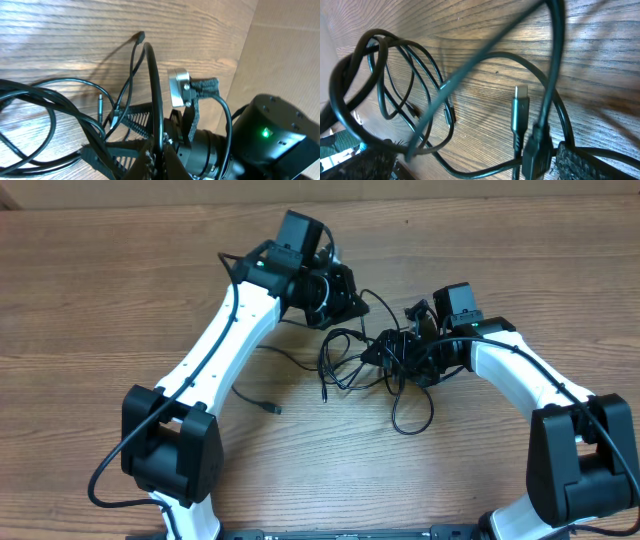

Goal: Untangle cables

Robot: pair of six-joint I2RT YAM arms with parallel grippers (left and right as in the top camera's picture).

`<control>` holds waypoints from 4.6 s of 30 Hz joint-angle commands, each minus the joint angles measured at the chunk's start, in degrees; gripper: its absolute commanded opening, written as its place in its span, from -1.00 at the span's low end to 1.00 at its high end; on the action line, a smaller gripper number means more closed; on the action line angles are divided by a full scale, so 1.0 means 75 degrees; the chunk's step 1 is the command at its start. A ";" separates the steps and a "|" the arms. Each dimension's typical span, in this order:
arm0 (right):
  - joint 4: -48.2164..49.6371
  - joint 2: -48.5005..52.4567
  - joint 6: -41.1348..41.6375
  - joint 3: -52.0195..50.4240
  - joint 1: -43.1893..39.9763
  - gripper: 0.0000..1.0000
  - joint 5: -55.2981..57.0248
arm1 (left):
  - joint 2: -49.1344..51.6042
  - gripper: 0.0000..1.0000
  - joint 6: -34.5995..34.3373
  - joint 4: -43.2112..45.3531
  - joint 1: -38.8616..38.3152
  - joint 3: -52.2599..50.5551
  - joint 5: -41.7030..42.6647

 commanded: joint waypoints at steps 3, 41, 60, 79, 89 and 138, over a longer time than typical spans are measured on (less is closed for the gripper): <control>0.0026 -0.0076 0.0026 -0.0035 0.0029 1.00 0.0067 | -0.0122 -0.92 -0.0146 0.0035 0.0041 0.0137 0.0114; 0.0026 -0.0076 0.0026 -0.0035 0.0029 1.00 0.0067 | -0.0122 -0.92 -0.1486 -0.0055 0.0055 0.0134 -0.0574; 0.0026 -0.0076 0.0026 -0.0035 0.0029 1.00 0.0067 | -0.0122 -0.91 -0.1489 -0.0029 0.0052 0.0134 -0.0714; 0.0026 -0.0076 0.0026 -0.0035 0.0029 1.00 0.0067 | -0.0122 -0.91 -0.1489 -0.0052 0.0041 0.0134 -0.0755; 0.0026 -0.0076 0.0026 -0.0035 0.0029 1.00 0.0067 | -0.0122 -0.91 -0.1489 -0.0052 0.0041 0.0134 -0.0778; 0.0026 -0.0076 0.0026 -0.0035 0.0029 1.00 0.0067 | -0.0122 -0.92 -0.0991 0.0184 0.0050 0.0134 -0.1230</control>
